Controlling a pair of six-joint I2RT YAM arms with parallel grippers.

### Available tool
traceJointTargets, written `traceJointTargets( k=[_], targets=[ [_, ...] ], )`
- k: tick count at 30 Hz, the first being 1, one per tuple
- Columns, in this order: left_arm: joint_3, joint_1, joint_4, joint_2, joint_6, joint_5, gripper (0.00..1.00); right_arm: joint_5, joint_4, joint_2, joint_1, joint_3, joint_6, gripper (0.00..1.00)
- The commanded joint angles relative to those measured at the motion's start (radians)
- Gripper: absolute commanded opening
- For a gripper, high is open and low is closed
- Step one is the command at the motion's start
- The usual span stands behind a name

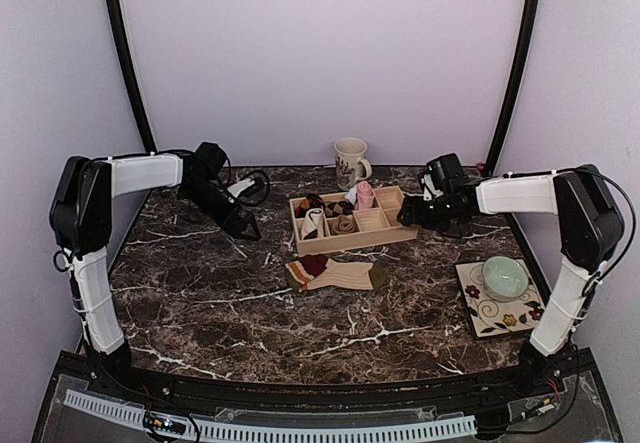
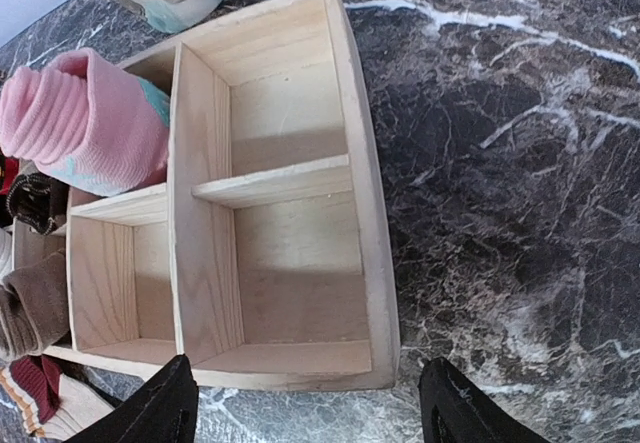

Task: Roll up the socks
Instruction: Move the storage box to the center of the board, then adjust the sock at the center of the board.

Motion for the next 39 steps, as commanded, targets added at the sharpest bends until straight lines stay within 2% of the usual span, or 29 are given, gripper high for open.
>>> traceJointTargets(
  k=[1, 4, 9, 15, 18, 20, 25, 27, 31, 39],
  targets=[
    [-0.09, -0.003, -0.022, -0.174, 0.044, -0.066, 0.99, -0.078, 0.094, 0.022, 0.002, -0.054, 0.038, 0.75],
    [-0.126, 0.03, -0.02, -0.234, 0.032, -0.094, 0.99, -0.134, 0.14, 0.038, 0.023, -0.059, 0.063, 0.72],
    [-0.123, 0.141, -0.049, -0.274, 0.001, 0.0, 0.99, -0.158, 0.17, 0.089, 0.093, -0.013, 0.077, 0.7],
    [-0.144, 0.166, -0.069, -0.319, 0.025, 0.008, 0.99, -0.18, 0.176, 0.117, 0.163, 0.036, 0.091, 0.68],
    [-0.156, 0.166, -0.076, -0.346, 0.035, -0.016, 0.99, -0.142, 0.145, 0.081, 0.2, 0.034, 0.082, 0.68],
    [-0.173, 0.165, -0.067, -0.369, 0.038, -0.051, 0.99, -0.097, 0.159, 0.02, 0.224, -0.018, 0.066, 0.71],
    [-0.214, 0.181, -0.022, -0.41, -0.003, -0.232, 0.99, 0.093, 0.082, -0.038, 0.381, 0.003, -0.016, 0.77],
    [-0.218, 0.209, -0.027, -0.42, 0.0, -0.233, 0.99, 0.109, 0.089, -0.01, 0.445, 0.01, 0.001, 0.77],
    [-0.219, 0.264, -0.056, -0.432, -0.006, -0.19, 0.99, 0.116, 0.09, 0.103, 0.548, 0.126, 0.036, 0.77],
    [-0.255, 0.275, -0.107, -0.476, 0.034, -0.084, 0.99, 0.092, 0.108, 0.293, 0.578, 0.279, 0.096, 0.68]
  ],
)
